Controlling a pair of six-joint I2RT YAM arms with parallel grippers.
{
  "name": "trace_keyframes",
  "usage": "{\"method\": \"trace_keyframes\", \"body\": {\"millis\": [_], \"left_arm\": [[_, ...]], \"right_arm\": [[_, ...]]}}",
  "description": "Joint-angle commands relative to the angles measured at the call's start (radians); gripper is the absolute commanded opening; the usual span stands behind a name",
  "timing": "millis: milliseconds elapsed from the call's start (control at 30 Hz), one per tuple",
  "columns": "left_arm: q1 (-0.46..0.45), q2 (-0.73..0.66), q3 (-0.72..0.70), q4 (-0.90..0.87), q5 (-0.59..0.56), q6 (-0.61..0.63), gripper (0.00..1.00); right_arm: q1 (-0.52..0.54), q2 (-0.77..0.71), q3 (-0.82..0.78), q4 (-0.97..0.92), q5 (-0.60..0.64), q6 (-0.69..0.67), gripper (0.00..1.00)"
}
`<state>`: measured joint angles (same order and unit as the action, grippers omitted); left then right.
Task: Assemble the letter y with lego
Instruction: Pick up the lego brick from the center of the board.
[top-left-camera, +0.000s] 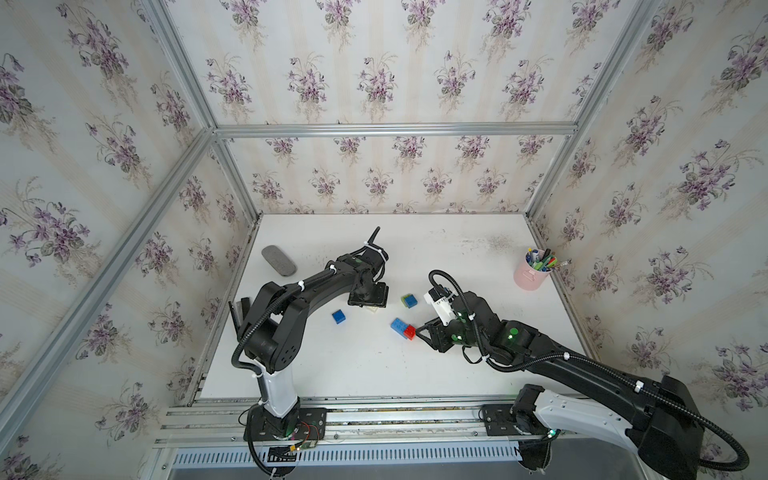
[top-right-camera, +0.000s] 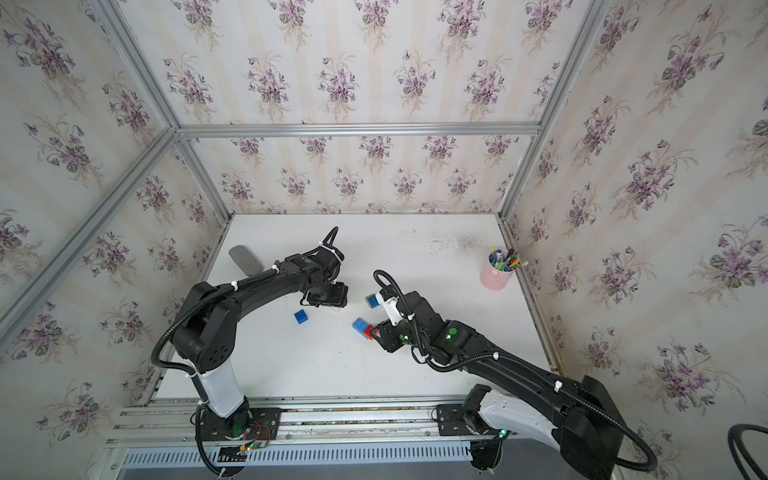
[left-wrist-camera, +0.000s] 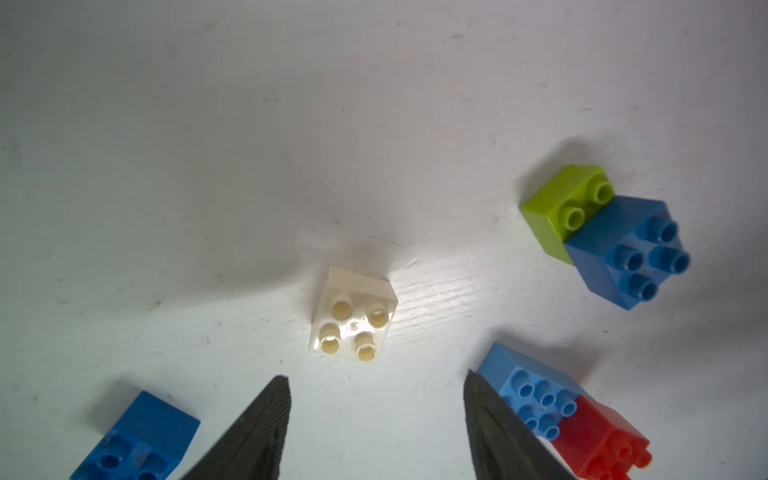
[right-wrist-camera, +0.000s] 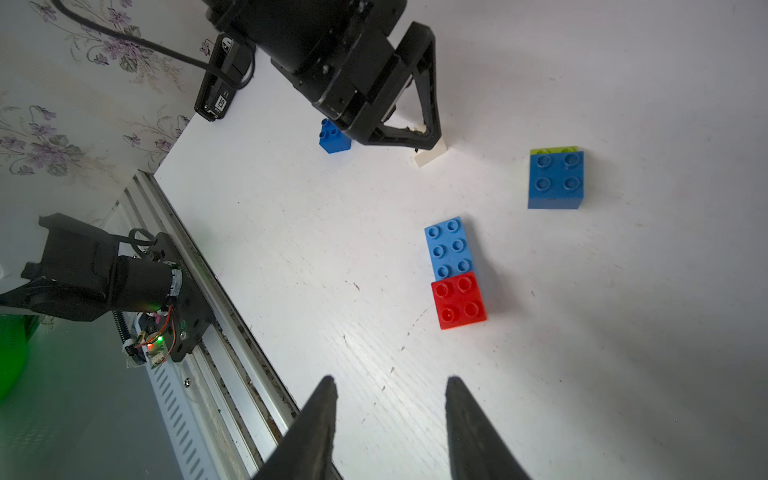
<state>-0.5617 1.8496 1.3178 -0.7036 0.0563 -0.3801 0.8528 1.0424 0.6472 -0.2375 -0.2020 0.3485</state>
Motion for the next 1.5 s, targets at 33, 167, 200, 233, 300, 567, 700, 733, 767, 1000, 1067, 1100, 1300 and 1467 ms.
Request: {"method": "trace_keyframes", "body": {"millis": [33, 167, 200, 233, 300, 567, 700, 733, 767, 1000, 1067, 1100, 1300, 1467], "left_arm": [[0.000, 0.027, 0.019, -0.031, 0.006, 0.036, 0.64], [-0.002, 0.057, 0.027, -0.030, 0.010, 0.040, 0.64], [-0.003, 0.065, 0.030, -0.030, 0.012, 0.042, 0.63], [-0.003, 0.070, 0.031, -0.031, 0.015, 0.043, 0.62], [-0.007, 0.075, 0.031, -0.030, 0.013, 0.042, 0.62], [-0.016, 0.088, 0.032, -0.030, -0.004, 0.040, 0.56], [-0.018, 0.100, 0.038, -0.030, -0.026, 0.036, 0.51], [-0.018, 0.103, 0.042, -0.030, -0.034, 0.034, 0.51], [-0.018, 0.106, 0.045, -0.030, -0.042, 0.034, 0.51], [-0.018, 0.125, 0.071, -0.030, -0.067, 0.030, 0.50], [-0.018, 0.131, 0.075, -0.030, -0.067, 0.029, 0.48], [-0.018, 0.135, 0.077, -0.030, -0.067, 0.030, 0.47], [-0.018, 0.145, 0.076, -0.030, -0.067, 0.034, 0.39], [-0.018, 0.124, 0.071, -0.032, -0.060, 0.040, 0.35]], "right_arm": [[0.002, 0.010, 0.008, 0.033, -0.006, 0.018, 0.43], [0.002, 0.017, 0.005, 0.037, -0.006, 0.019, 0.43], [0.002, 0.017, 0.005, 0.039, -0.007, 0.018, 0.43], [0.002, 0.019, 0.006, 0.038, -0.005, 0.020, 0.43], [0.002, 0.016, 0.004, 0.037, -0.001, 0.020, 0.42], [0.000, 0.010, -0.005, 0.033, 0.006, 0.020, 0.41], [0.002, 0.007, -0.012, 0.038, 0.002, 0.024, 0.41], [0.002, 0.004, -0.016, 0.041, 0.000, 0.027, 0.41], [0.002, 0.002, -0.018, 0.044, -0.002, 0.029, 0.41], [0.002, -0.002, -0.027, 0.050, -0.005, 0.035, 0.40], [0.003, -0.004, -0.027, 0.051, -0.005, 0.037, 0.40], [0.002, -0.005, -0.028, 0.051, -0.005, 0.037, 0.40], [0.002, -0.003, -0.029, 0.051, -0.005, 0.038, 0.40], [0.002, -0.005, -0.033, 0.052, -0.005, 0.039, 0.40]]}}
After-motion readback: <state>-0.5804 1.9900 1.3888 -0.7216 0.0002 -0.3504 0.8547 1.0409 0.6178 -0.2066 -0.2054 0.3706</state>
